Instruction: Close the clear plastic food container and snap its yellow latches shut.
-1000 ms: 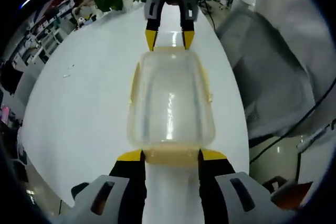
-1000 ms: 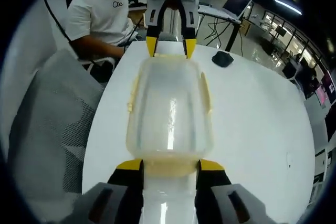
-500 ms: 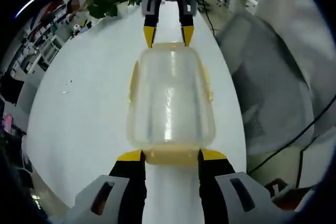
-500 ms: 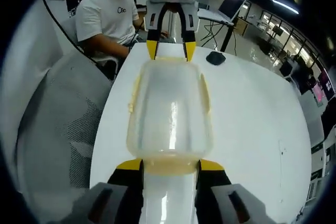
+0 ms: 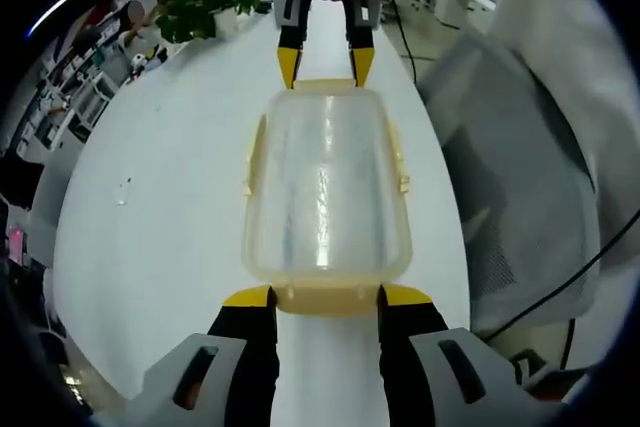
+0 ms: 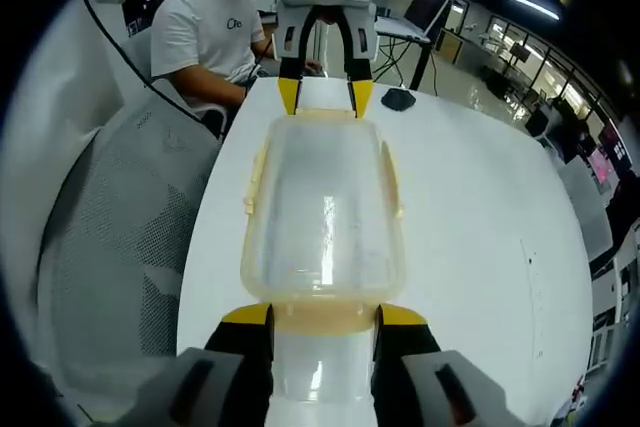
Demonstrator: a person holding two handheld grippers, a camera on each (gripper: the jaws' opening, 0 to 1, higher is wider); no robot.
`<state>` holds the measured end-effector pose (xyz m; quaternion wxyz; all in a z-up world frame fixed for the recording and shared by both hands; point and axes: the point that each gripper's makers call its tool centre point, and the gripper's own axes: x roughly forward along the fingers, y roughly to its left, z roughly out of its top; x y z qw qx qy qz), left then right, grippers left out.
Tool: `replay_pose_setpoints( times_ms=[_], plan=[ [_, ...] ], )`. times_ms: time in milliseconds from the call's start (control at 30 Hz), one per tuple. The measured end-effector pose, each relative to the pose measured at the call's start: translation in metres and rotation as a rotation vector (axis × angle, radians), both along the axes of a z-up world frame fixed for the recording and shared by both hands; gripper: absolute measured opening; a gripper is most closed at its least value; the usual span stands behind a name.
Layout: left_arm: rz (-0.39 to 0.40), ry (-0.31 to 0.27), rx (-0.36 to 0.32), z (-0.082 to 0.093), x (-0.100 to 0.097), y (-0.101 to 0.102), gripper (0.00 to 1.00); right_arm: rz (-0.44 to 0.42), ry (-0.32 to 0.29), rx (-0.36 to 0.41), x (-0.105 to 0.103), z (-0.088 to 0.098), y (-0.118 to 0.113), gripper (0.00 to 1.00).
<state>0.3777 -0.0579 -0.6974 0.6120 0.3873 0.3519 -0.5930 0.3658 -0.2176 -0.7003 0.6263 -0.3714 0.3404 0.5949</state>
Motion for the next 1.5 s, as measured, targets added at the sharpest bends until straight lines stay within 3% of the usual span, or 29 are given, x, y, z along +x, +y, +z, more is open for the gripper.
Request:
replay_pose_setpoints(
  times_ms=[800, 1233, 1500],
  plan=[
    [-0.009, 0.013, 0.02, -0.018, 0.004, -0.086, 0.37, -0.007, 0.017, -0.021, 0.004, -0.014, -0.086, 0.36],
    [-0.017, 0.012, 0.04, -0.031, 0.005, -0.113, 0.37, -0.016, 0.029, -0.029, 0.003, -0.026, -0.114, 0.36],
    [-0.016, 0.023, 0.06, -0.037, 0.005, -0.112, 0.37, -0.013, 0.034, -0.027, 0.003, -0.031, -0.114, 0.36]
  ],
)
